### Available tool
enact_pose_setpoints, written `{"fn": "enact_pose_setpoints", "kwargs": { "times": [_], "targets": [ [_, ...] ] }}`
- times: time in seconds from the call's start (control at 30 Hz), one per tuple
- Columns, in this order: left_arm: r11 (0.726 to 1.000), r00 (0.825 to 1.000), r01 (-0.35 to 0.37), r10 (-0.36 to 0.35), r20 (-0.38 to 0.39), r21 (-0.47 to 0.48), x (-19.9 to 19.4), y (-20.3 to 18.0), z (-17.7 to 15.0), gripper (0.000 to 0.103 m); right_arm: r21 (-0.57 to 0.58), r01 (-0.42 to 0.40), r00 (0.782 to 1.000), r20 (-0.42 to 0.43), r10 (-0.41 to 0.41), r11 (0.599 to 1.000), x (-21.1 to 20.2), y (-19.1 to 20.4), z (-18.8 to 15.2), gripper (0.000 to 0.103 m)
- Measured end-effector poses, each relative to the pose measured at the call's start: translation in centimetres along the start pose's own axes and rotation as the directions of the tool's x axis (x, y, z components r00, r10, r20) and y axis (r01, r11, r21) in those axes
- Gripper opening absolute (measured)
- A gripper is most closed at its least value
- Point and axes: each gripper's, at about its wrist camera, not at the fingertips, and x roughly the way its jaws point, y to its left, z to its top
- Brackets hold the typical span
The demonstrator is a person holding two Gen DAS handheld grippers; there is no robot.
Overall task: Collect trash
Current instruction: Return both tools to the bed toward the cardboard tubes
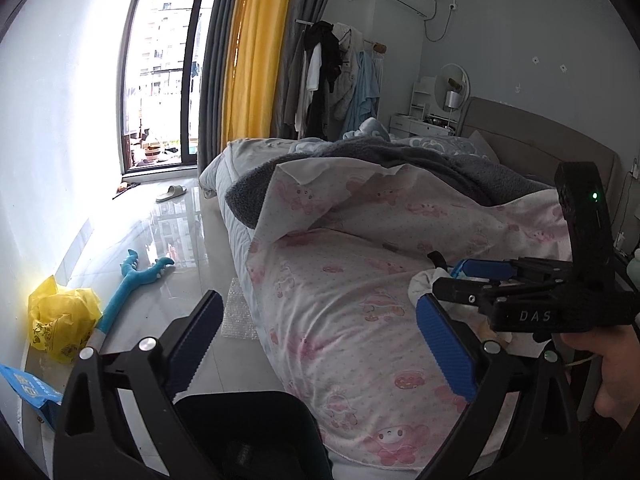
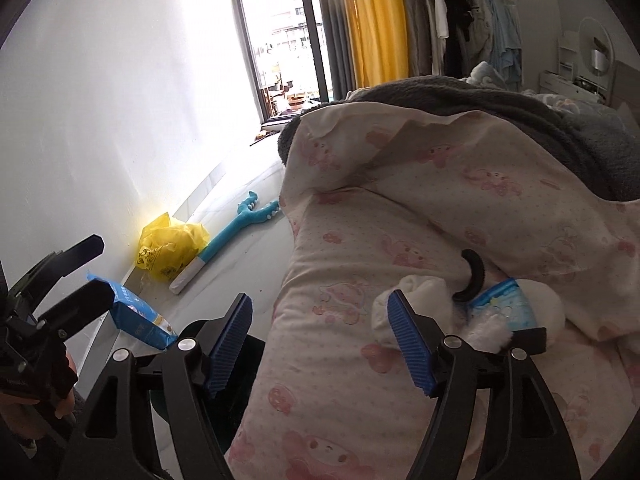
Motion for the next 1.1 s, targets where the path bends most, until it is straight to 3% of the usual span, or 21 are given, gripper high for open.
{"fn": "enact_pose_setpoints", "kwargs": {
  "times": [0.33, 0.73, 1.1],
  "targets": [
    [0.997, 0.994, 0.078, -0.076, -0.076, 0.022, 2.8, -3.7, -0.5, 0.099, 0.071, 0.058, 0.998, 0.03, -0.06, 0.996, -3.1, -6.4, -1.1, 0.074],
    [0.976, 0.973, 0.196, -0.182, -0.14, 0.093, 5.2, -9.5, -1.2, 0.098, 0.098, 0.095, 0.995, -0.016, -0.094, 0.991, -4.0, -12.1, -4.1, 0.074],
    [0.94, 0.934, 0.306, -0.267, -0.236, 0.148, 7.7, -14.1, -2.6, 0.098, 0.047, 0.083, 0.994, -0.079, -0.079, 0.995, -3.4, -14.4, -6.4, 0.072]
  ]
}}
